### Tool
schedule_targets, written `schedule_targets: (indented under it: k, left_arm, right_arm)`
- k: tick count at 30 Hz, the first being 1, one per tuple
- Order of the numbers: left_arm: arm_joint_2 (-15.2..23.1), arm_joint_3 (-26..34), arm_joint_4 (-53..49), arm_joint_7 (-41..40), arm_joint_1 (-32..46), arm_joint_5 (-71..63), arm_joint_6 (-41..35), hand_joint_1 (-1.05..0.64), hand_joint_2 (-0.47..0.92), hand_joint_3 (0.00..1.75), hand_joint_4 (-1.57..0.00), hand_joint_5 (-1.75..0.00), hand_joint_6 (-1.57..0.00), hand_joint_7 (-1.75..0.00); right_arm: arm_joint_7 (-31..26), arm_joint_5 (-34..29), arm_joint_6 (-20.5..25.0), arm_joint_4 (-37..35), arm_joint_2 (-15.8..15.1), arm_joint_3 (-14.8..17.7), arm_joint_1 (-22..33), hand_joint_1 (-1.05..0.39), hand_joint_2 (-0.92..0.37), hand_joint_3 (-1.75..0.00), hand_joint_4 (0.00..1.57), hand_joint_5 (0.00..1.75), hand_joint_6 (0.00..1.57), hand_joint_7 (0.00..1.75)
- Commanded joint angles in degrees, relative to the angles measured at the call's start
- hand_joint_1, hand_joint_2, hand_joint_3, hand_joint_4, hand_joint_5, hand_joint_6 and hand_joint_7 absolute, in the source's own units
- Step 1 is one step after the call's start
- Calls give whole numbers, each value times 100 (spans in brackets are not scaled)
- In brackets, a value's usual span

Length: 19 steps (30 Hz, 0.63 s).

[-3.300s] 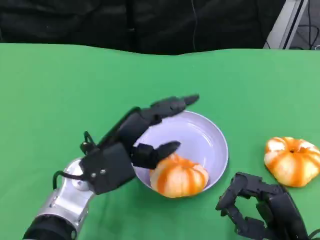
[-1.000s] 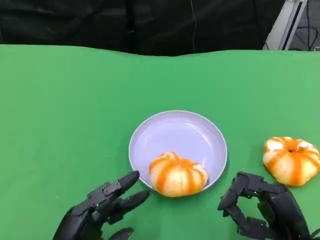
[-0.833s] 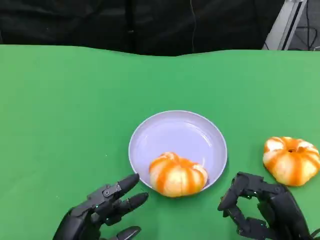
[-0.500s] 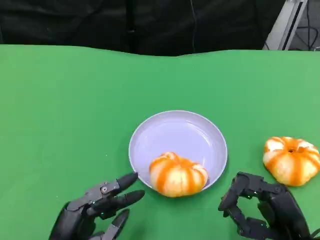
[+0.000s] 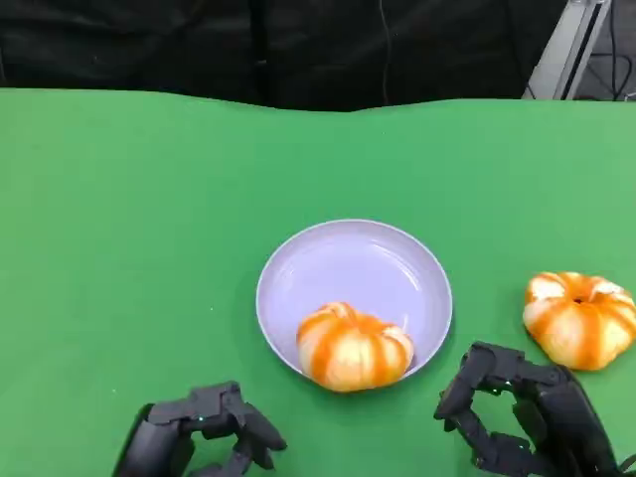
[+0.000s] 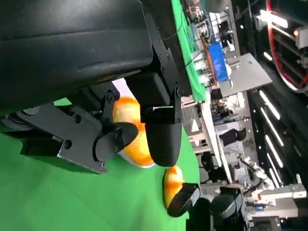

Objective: Grasp the bread from the table and place it into the plate.

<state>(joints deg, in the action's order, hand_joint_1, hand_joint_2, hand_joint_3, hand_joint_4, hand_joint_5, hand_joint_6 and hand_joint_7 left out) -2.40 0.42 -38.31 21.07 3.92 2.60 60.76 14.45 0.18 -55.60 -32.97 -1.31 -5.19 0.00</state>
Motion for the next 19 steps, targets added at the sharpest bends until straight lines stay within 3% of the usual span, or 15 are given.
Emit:
schedule_targets:
  k: [1, 19]
  left_arm:
    - [49, -93, -39, -93, 32, 13, 111, -5, 57, 105, -90, -152, -90, -124]
    - [142, -296, -64, -260, -19, -131, 200, -7, 58, 107, -84, -160, -84, -133]
  right_arm:
    - [0, 65, -33, -44, -92, 59, -15, -22, -64, -86, 79, 159, 80, 131]
    - [-16, -14, -56, -55, -111, 55, 20, -22, -66, -85, 80, 158, 81, 130]
